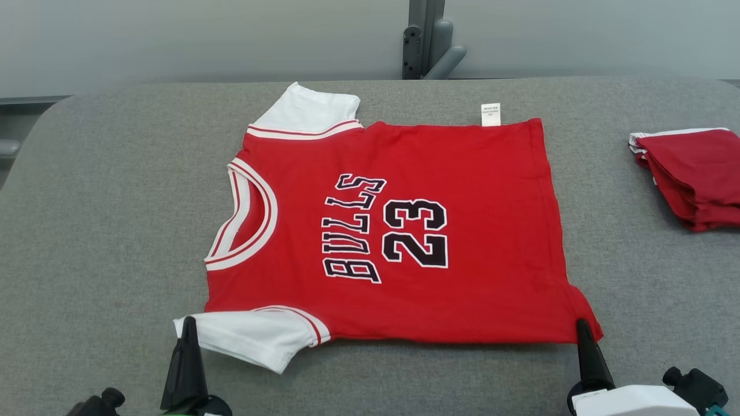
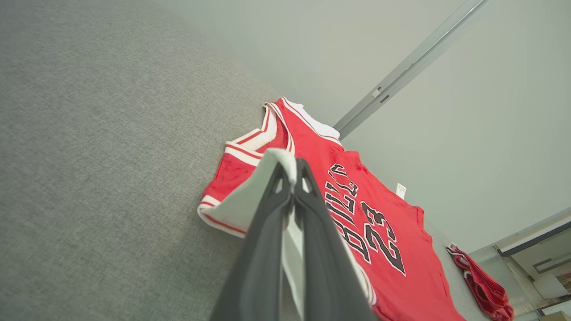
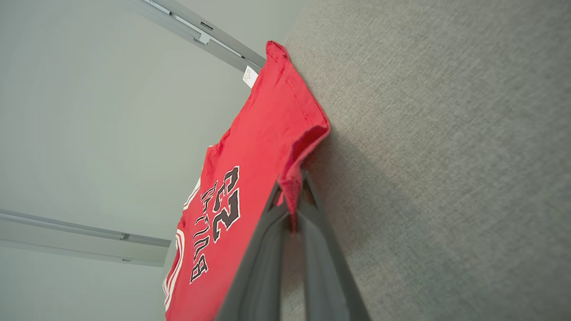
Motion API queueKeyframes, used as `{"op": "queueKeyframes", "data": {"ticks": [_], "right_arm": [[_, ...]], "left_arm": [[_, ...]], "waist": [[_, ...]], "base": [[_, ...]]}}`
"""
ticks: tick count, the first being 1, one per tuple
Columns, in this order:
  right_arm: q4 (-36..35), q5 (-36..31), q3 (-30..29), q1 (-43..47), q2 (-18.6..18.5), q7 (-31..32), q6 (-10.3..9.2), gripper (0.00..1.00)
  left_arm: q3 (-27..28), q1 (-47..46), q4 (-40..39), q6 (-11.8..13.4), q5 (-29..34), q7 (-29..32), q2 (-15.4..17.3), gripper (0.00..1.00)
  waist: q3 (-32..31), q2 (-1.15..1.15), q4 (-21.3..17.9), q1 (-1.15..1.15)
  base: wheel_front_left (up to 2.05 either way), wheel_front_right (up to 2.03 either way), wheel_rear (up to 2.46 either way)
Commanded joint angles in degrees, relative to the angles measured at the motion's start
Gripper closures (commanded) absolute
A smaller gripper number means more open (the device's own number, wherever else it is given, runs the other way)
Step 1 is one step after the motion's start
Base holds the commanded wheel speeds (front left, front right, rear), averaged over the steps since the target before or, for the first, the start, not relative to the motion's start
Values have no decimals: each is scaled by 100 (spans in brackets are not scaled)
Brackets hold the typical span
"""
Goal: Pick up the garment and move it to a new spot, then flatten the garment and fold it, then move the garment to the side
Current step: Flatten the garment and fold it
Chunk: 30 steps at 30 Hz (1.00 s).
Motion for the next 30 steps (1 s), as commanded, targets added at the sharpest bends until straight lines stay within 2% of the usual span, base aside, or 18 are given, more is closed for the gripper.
{"op": "queueKeyframes", "data": {"ticks": [1,10,20,30], "right_arm": [[65,82,10,-140,-14,-19,1,100],[366,328,118,-741,-15,-18,1,100],[822,443,48,-1551,-13,-18,1,100],[1325,403,43,-2120,-10,-17,3,100]], "left_arm": [[-39,-206,26,-11,89,-14,10,100],[-237,-1352,583,-11,193,-14,90,100],[-132,-2601,1496,-11,260,-14,57,100],[-147,-3381,2271,-11,416,-14,18,100]], "waist": [[36,10,-12,1],[345,10,-48,1],[755,10,-117,1],[1035,10,-172,1]], "base": [[0,0,0],[0,0,0],[0,0,0],[0,0,0]]}}
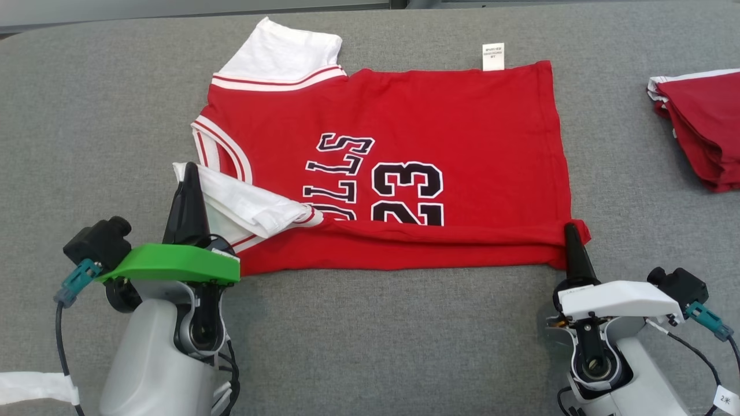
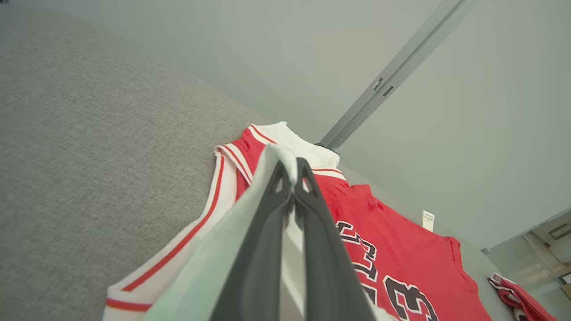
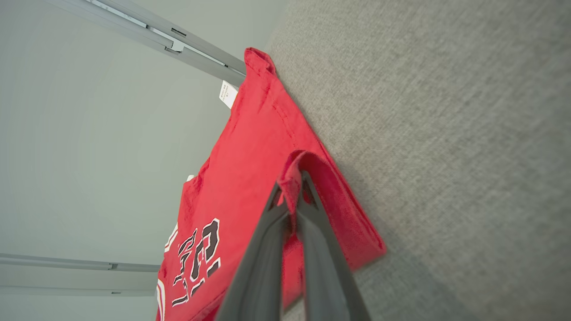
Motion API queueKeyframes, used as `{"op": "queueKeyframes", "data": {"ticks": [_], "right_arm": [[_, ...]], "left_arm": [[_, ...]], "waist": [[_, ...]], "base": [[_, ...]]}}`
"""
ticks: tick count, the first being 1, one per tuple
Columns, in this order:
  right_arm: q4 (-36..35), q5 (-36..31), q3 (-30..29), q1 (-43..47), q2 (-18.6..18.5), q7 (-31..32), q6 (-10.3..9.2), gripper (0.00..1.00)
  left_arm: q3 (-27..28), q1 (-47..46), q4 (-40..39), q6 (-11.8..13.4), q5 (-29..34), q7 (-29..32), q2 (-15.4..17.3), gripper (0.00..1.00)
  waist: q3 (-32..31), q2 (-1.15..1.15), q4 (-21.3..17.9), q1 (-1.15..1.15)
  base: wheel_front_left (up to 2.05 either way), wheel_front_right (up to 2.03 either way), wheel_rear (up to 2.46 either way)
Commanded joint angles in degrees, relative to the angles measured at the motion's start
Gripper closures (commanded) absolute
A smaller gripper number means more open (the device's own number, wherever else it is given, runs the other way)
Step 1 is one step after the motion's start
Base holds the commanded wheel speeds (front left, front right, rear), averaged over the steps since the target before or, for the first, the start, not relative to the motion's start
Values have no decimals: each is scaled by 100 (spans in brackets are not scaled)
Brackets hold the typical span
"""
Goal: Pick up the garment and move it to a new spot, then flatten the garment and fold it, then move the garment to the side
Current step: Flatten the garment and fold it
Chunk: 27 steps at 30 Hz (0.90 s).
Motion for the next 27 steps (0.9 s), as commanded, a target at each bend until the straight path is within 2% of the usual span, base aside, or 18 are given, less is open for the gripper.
{"op": "queueKeyframes", "data": {"ticks": [1,3,4,5,6,7,8,9,10,11,12,16,21,24,26,27], "right_arm": [[75,-31,-12,-114,-5,-14,6,100],[129,-42,-16,-200,-3,-14,6,100],[147,-45,-16,-244,-3,-14,6,92],[155,-44,-13,-289,-3,-14,11,80],[162,-29,0,-326,-3,-14,13,60],[168,-6,24,-357,-2,-14,13,36],[173,6,42,-386,3,-14,13,0],[180,12,52,-413,3,-14,13,0],[162,-14,74,-444,1,-14,13,0],[138,-65,79,-467,0,-14,12,0],[117,-88,75,-480,-11,-14,11,0],[-87,-114,24,-485,-10,-14,10,0],[-463,-296,-204,-300,-9,-15,9,0],[-744,-658,-384,-161,-12,-15,10,0],[-941,-1125,-498,-15,-10,-15,9,0],[-941,-1125,-498,-15,-10,-15,9,0]], "left_arm": [[-30,-144,59,-11,92,-14,2,100],[-75,-257,152,-11,114,-14,3,100],[-128,-314,193,-11,128,-14,0,100],[-170,-362,249,-11,127,-14,0,100],[-213,-406,313,-11,112,-14,4,100],[-269,-456,383,-11,108,-14,3,100],[-294,-521,454,-11,131,-14,2,100],[-297,-572,529,-11,130,-14,6,86],[-292,-623,616,-11,157,-14,6,60],[-294,-674,675,-11,182,-14,4,20],[-279,-719,727,-11,175,-14,3,0],[-231,-799,692,-11,105,-14,3,0],[-136,-533,281,-11,27,-13,5,0],[-45,-249,-16,-11,46,-7,15,0],[23,8,-160,-11,43,-7,81,0],[23,8,-160,-11,43,-7,81,0]], "waist": [[51,10,-27,0],[76,10,-36,0],[85,10,-39,0],[92,10,-41,0],[94,10,-43,0],[94,10,-46,0],[96,10,-49,0],[94,10,-51,0],[93,10,-53,0],[92,10,-58,0],[91,10,-63,0],[74,10,-61,0],[4,10,-4,0],[-61,10,29,0],[-110,10,50,0],[-110,10,50,0]], "base": [[0,0,0],[0,0,0],[0,0,0],[0,0,0],[0,0,0],[0,0,0],[0,0,0],[0,0,0],[0,0,0],[0,0,0],[0,0,0],[0,0,0],[0,0,0],[0,0,0],[0,0,0],[0,0,0]]}}
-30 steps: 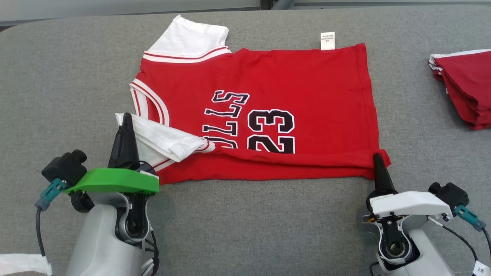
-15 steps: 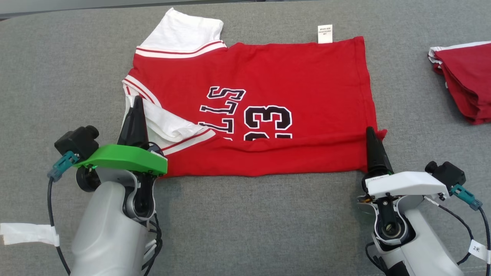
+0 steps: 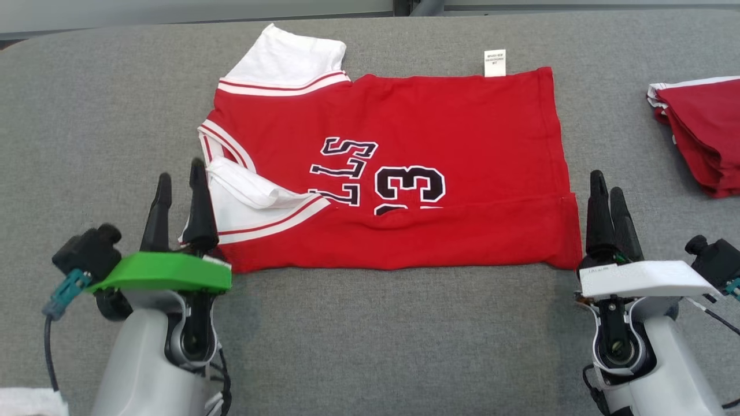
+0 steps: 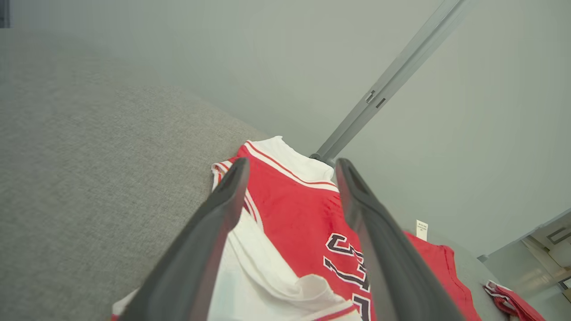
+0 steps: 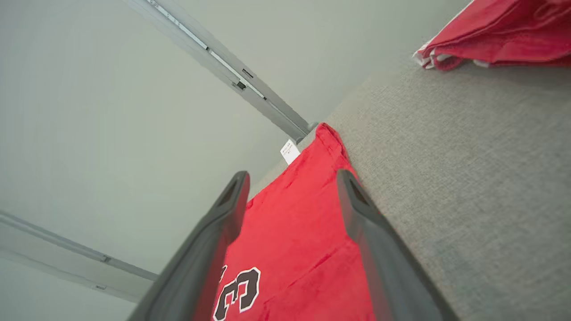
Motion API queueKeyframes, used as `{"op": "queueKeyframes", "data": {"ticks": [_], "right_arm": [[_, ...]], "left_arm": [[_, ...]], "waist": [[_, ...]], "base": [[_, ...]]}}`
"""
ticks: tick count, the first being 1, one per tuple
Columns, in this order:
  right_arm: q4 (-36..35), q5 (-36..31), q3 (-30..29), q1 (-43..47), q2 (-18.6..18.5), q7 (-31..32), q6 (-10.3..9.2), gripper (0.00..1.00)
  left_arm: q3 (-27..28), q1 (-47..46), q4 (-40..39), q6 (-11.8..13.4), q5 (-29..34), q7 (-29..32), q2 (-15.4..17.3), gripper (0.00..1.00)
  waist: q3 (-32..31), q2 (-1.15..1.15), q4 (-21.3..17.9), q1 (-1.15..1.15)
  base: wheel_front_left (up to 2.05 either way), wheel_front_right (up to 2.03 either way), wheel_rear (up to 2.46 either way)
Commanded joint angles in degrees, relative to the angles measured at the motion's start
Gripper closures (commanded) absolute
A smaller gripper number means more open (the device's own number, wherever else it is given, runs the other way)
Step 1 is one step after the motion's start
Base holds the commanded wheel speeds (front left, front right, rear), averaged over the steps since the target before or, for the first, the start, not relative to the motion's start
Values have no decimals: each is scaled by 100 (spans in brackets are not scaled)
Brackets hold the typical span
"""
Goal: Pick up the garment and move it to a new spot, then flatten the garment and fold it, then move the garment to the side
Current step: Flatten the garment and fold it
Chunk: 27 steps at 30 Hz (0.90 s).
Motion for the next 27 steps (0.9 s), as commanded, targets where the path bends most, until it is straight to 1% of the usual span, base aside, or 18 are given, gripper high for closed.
{"op": "queueKeyframes", "data": {"ticks": [1,4,6,9,13,17,22,27], "right_arm": [[-48,-121,-29,111,-18,-15,15,0],[-257,-614,-132,357,-16,-15,15,0],[-348,-774,-175,509,-18,-15,15,0],[-407,-917,-200,710,-17,-15,15,0],[-396,-1030,-204,867,-17,-15,15,0],[-389,-1104,-157,917,-18,-15,14,0],[-397,-1135,-55,854,-17,-15,14,0],[-399,-1179,-49,801,-17,-15,14,0]], "left_arm": [[40,126,-15,-11,24,3,79,0],[138,540,-61,-11,-5,3,179,0],[172,791,-28,-11,-43,3,272,0],[104,1080,90,-11,-172,52,378,0],[-103,1281,253,-11,-325,430,505,0],[-200,1250,446,-9,-424,710,554,0],[-185,988,776,82,-491,844,527,0],[-133,749,1135,86,-611,949,535,0]], "waist": [[-46,10,25,0],[-145,10,44,0],[-218,10,54,0],[-322,10,64,0],[-415,10,56,0],[-427,10,8,0],[-338,10,-113,0],[-237,10,-253,0]], "base": [[0,0,0],[0,0,0],[0,0,0],[0,0,0],[0,0,0],[0,0,0],[0,0,0],[0,0,0]]}}
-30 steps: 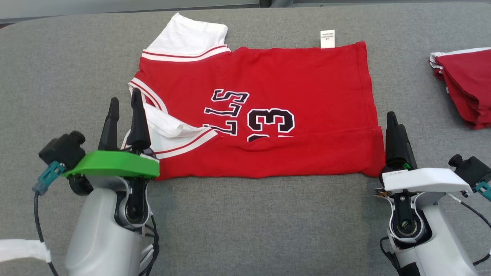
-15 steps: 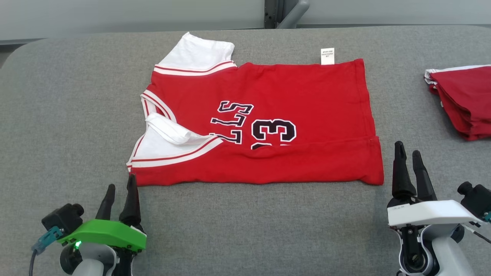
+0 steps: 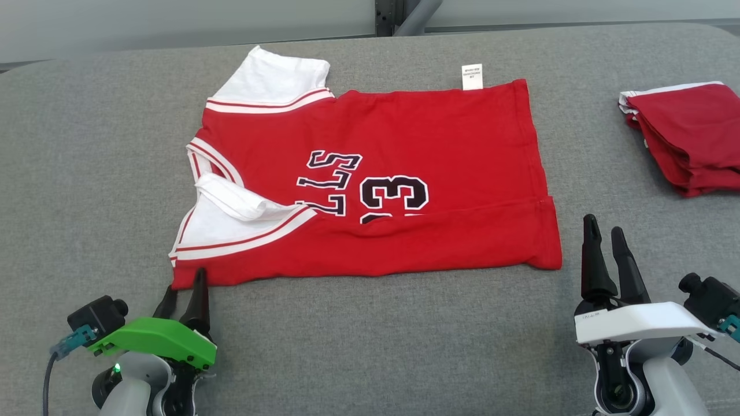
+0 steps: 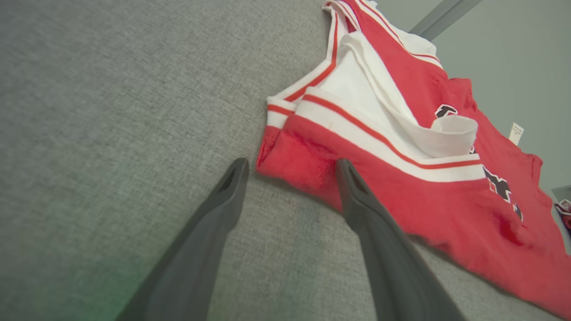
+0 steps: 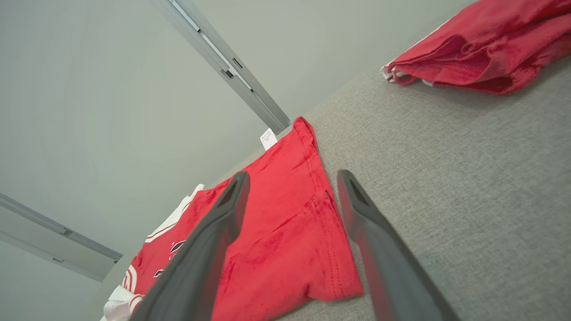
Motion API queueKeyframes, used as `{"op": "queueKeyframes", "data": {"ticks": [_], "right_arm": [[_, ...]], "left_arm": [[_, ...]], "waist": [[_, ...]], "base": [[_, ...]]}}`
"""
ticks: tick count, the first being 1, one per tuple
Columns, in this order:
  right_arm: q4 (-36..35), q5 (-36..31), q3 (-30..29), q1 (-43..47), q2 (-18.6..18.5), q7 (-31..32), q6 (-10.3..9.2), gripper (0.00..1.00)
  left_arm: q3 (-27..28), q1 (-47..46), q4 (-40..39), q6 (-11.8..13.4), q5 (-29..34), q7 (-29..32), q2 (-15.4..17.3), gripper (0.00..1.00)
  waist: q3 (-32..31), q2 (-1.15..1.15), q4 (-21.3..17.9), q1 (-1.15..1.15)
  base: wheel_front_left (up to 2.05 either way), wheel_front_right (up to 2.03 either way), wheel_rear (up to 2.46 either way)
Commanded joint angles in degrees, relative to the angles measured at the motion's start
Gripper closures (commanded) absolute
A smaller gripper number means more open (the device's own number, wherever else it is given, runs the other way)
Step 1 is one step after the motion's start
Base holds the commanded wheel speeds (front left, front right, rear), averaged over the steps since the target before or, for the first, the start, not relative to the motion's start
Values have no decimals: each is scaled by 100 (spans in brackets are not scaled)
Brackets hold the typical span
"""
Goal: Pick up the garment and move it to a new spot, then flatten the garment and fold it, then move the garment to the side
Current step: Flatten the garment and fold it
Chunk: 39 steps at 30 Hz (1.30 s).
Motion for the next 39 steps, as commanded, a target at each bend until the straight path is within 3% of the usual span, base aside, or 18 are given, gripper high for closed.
{"op": "queueKeyframes", "data": {"ticks": [1,3,4,5,6,7,8,15,26,27,28,31,39], "right_arm": [[-11,-62,4,-45,-16,-15,13,0],[1,-66,4,-49,-16,-15,13,0],[7,-67,1,-51,-16,-15,13,0],[17,-65,-3,-53,-16,-15,13,0],[34,-67,-6,-54,-16,-15,13,0],[64,-75,0,-49,-16,-15,13,0],[190,-86,11,-26,-16,-15,13,0],[1180,-191,121,-238,-16,-15,8,0],[2696,-59,466,-933,-6,62,8,1],[2804,58,503,-986,-2,62,8,36],[2910,178,550,-1041,7,62,8,56],[3242,513,674,-1177,25,74,8,100],[3218,1058,1012,-1188,23,49,9,100]], "left_arm": [[12,-123,144,3,-85,99,42,0],[-15,-180,293,-7,-110,179,58,5],[-24,-206,356,-9,-126,212,59,22],[-31,-229,399,-17,-141,212,59,47],[-36,-255,434,-24,-147,192,53,62],[-43,-276,471,-32,-145,163,50,88],[-71,-309,514,-38,-138,112,34,100],[-147,-339,308,-80,-112,-333,36,100],[-359,-148,-243,-90,-108,-525,26,100],[-366,-133,-286,-90,-96,-541,43,100],[-368,-116,-319,-90,-92,-558,54,100],[-357,-68,-400,-89,-92,-574,89,100],[-415,152,-736,-82,-65,-598,155,100]], "waist": [[81,10,-104,0],[108,10,-152,0],[119,10,-173,0],[127,10,-191,0],[135,10,-205,0],[139,10,-216,0],[140,10,-222,0],[93,10,-94,0],[2,10,173,0],[-12,10,188,0],[-24,10,197,0],[-73,10,211,0],[-252,10,189,0]], "base": [[0,0,0],[0,0,0],[0,0,0],[0,0,0],[0,0,0],[0,0,0],[0,0,0],[0,0,0],[0,0,0],[0,0,0],[0,0,0],[0,0,0],[0,0,0]]}}
